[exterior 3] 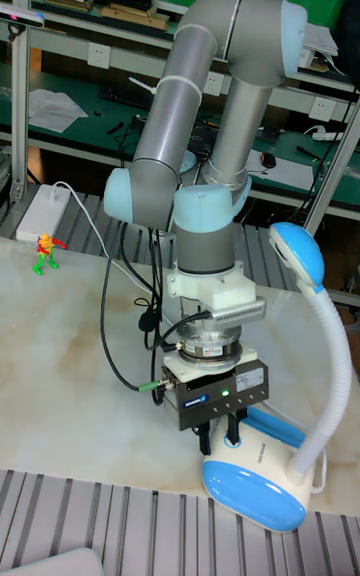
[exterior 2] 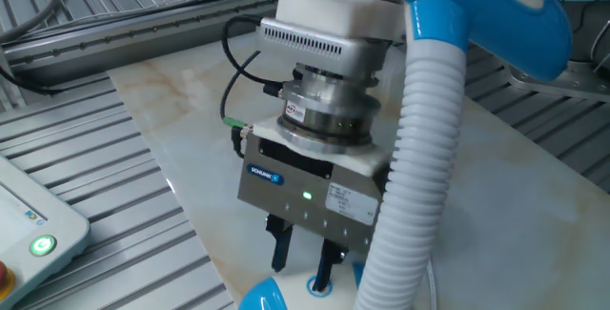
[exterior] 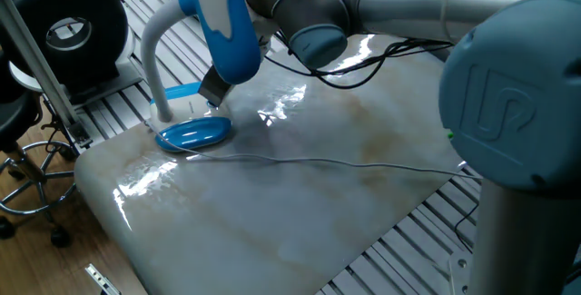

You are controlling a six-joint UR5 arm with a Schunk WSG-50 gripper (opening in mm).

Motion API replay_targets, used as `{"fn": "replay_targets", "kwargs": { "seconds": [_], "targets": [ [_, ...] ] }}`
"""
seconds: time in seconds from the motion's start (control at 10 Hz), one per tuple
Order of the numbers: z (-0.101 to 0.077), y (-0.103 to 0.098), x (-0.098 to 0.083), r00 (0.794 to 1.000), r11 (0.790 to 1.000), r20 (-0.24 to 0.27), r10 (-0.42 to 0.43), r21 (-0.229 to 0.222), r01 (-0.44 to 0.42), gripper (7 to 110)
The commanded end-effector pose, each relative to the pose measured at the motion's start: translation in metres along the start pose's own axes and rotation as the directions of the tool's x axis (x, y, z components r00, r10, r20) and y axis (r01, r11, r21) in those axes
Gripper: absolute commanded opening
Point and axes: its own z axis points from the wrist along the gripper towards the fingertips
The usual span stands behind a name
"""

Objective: Turn off the desk lamp by pressing the button

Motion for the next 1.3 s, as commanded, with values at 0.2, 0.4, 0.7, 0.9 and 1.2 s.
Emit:
{"fn": "replay_targets", "kwargs": {
  "seconds": [0.2,0.4,0.7,0.9,1.2],
  "targets": [
    [-0.056,-0.020,0.020,0.997,0.999,-0.073,-0.030,0.025,0.032,44],
    [-0.075,-0.016,0.019,0.997,0.999,-0.070,-0.037,0.037,0.039,44],
    [-0.095,-0.022,0.044,0.970,0.979,-0.144,0.197,0.089,-0.186,44],
    [-0.102,-0.019,0.061,0.925,0.944,-0.195,0.326,0.117,-0.308,44],
    [-0.109,-0.016,0.066,0.885,0.903,-0.188,0.426,0.144,-0.404,44]
  ]
}}
